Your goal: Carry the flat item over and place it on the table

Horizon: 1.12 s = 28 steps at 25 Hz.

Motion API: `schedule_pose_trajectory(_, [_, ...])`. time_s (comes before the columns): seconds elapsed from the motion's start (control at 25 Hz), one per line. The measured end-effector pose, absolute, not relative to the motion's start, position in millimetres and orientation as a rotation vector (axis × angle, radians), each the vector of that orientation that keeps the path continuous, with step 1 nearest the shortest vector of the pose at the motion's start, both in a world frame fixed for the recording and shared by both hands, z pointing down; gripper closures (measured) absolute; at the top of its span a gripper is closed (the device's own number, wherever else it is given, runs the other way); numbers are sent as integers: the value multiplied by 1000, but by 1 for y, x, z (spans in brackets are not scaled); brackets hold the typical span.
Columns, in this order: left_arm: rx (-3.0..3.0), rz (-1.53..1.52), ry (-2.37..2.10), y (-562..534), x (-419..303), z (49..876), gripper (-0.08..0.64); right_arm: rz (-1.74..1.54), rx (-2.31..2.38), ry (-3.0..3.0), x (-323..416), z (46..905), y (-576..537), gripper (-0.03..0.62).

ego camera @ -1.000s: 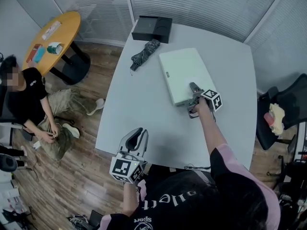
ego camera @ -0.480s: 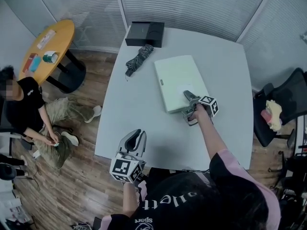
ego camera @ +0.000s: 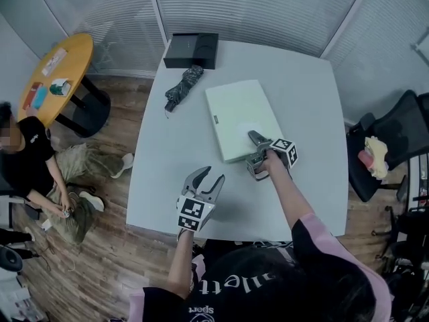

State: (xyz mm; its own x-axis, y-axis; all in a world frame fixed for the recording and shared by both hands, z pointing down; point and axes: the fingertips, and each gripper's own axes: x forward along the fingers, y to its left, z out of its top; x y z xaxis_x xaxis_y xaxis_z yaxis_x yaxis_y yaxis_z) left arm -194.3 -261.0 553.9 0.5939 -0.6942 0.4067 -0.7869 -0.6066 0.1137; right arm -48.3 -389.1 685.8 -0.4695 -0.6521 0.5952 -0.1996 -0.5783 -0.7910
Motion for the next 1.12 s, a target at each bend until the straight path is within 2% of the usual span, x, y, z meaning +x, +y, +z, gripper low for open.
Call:
schedule_pose_trajectory(0.32, [2506,684,-1127,-302,-156,623,368,-2121,-1387,1182,-48,687,-384,178])
schedule_pose_trajectory(0.48, [2418,686,-1137,-317,-146,644,360,-2136,-1380,1215,-46,686,-380,178])
schedule_pose_trajectory(0.88, [2314,584,-1204,-344,-148,643,360,-2085,-1276,1420,-39,653,-375,178])
schedule_pose_trajectory(1.12, [2347,481,-1237,-344,-149,611,360,-2033,-1167,1592,-47,620,-362,179])
